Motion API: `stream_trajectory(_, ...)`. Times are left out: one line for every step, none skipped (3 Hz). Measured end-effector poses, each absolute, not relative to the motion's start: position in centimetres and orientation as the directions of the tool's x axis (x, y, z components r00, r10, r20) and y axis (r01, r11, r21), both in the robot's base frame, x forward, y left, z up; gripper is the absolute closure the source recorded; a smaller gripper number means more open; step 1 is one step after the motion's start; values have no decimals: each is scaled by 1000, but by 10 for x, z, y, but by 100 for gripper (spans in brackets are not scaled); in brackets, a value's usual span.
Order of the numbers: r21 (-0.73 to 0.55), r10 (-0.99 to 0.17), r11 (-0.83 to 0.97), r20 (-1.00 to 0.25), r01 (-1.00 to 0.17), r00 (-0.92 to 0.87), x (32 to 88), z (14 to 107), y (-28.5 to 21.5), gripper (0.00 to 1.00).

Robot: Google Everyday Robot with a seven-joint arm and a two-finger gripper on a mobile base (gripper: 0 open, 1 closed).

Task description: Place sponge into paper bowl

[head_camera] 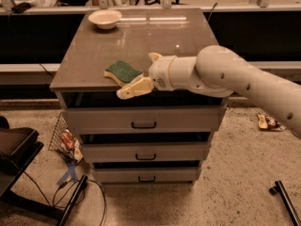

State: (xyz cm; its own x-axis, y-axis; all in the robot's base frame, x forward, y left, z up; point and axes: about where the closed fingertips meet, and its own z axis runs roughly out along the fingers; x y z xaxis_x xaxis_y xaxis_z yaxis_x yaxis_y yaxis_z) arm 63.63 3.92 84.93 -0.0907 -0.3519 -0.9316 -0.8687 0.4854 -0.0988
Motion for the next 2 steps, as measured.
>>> stream_trajectory(-95, -356, 484, -930, -870, -96, 643, 834, 54, 18)
stream_trajectory(-93, -355, 485, -930, -869, -99, 644, 824, 63, 41)
